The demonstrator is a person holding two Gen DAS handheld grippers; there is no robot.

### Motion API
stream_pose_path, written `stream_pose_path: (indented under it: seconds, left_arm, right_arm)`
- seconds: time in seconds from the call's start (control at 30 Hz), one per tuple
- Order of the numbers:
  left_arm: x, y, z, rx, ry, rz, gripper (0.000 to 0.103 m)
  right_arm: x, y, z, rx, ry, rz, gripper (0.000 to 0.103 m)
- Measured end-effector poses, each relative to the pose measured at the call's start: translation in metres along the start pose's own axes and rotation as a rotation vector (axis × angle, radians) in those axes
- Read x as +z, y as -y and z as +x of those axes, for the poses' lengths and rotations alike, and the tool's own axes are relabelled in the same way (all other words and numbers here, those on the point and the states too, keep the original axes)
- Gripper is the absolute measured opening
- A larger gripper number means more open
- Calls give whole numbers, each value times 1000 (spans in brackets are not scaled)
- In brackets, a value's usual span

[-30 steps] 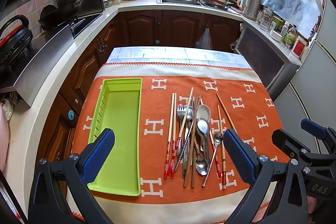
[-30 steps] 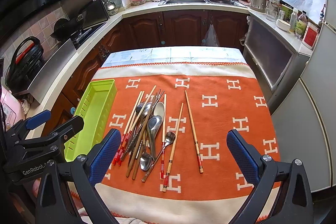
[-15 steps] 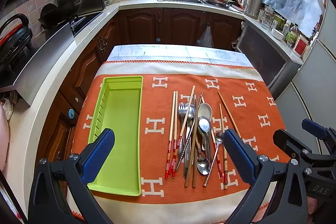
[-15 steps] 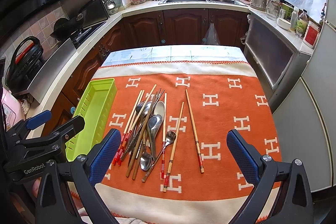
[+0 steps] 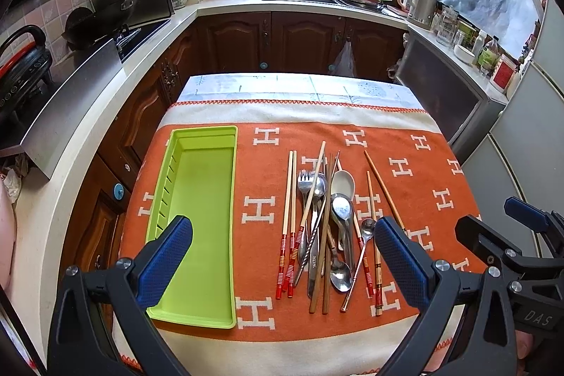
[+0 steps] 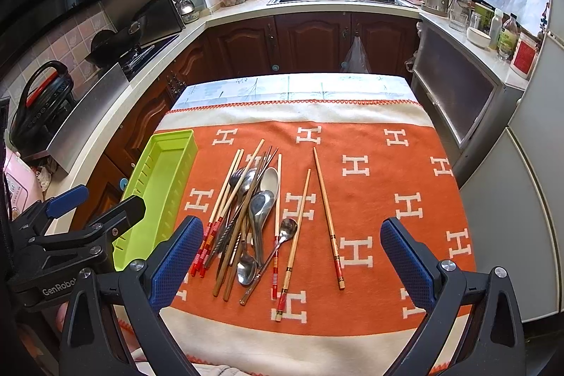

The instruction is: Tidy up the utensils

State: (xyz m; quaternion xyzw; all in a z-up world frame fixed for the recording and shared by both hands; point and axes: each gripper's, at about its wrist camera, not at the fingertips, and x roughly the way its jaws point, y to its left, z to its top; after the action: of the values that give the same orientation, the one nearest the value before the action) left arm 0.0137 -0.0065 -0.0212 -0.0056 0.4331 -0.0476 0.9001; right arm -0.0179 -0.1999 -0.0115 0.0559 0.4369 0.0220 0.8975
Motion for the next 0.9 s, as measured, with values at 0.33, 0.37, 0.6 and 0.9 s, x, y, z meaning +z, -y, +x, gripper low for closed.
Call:
stream_pose_path:
  seconds: [0.33,0.37,0.6,0.9]
  left_arm:
    - [-4,1,2,3,-6,-1,102]
    - [-3,1,3,3,-8,-1,102]
    - [-4,2,5,5,-17,-2,102]
    - [-1,3,13,3,-47,-1,102]
  right_arm:
    - [-4,-7,5,0,-4,-2,102]
    - [-3,-5,4,0,-4,-2,102]
    - [-5,-6,7,3,-7,-1,102]
    - [-11,-11,13,7,-21,8,102]
